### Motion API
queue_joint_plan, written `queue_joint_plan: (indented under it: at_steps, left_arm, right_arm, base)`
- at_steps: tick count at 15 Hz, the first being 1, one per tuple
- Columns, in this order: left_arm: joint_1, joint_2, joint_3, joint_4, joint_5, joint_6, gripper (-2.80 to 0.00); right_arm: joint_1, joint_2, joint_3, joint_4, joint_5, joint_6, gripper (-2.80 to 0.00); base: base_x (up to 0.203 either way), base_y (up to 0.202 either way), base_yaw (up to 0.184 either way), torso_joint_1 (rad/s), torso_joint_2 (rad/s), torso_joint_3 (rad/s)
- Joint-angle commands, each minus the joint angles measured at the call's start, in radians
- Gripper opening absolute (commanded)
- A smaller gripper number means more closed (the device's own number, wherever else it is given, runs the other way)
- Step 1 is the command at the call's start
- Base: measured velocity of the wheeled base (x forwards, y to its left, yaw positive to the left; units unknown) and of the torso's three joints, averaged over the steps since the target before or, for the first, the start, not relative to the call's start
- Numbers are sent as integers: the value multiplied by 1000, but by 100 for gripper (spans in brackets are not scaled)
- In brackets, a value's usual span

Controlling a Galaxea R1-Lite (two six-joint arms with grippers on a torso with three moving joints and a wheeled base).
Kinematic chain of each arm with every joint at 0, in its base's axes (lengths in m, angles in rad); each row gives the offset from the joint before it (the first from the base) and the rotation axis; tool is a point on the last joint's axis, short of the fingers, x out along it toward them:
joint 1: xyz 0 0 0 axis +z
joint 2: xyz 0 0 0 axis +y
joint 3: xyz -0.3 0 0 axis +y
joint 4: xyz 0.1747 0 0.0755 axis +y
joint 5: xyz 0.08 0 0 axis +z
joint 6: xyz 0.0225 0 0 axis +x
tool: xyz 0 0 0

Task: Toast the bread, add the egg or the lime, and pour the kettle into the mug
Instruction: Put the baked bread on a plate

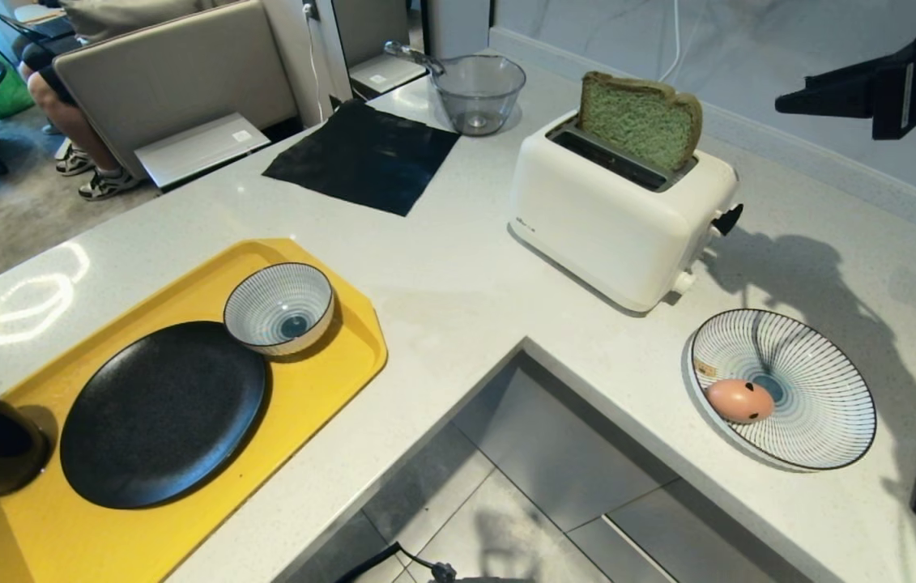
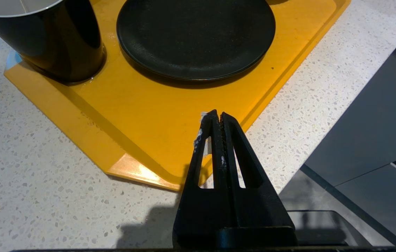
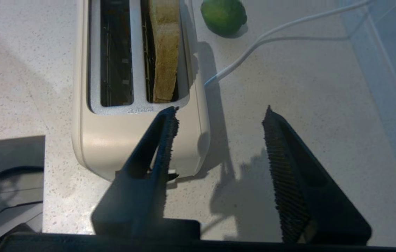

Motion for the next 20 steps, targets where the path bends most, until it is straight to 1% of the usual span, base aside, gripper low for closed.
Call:
queue_joint_plan:
  at_steps: [1,3,6,9,10,11,13,15,20]
  left_arm:
    - [0,0,14,0,0,0,-280]
    - [0,0,14,0,0,0,-280]
    - [0,0,14,0,0,0,-280]
    - [0,0,14,0,0,0,-280]
    - [0,0,14,0,0,0,-280]
    - [0,0,14,0,0,0,-280]
    - [0,0,14,0,0,0,-280]
    - [0,0,14,0,0,0,-280]
    - [0,0,14,0,0,0,-280]
  right_arm:
    - [2,-2,11,-28,0,-3,0]
    - [9,0,26,-31,-1,-6,0]
    - [40,17,67,-30,-41,-8,0]
    - [79,56,62,-41,-46,-2,0]
    - [93,76,55,-74,-45,6,0]
    - [105,97,51,-133,-44,28,0]
    - [133,131,42,-245,-44,97,0]
    - [143,144,34,-258,-43,112,0]
    - [149,168,23,-260,-44,107,0]
  base:
    - [0,0,0,0,0,0]
    - [0,0,0,0,0,0]
    - [0,0,0,0,0,0]
    - [0,0,0,0,0,0]
    - [0,0,0,0,0,0]
    - [0,0,0,0,0,0]
    - [0,0,0,0,0,0]
    - [0,0,0,0,0,0]
    - [0,0,0,0,0,0]
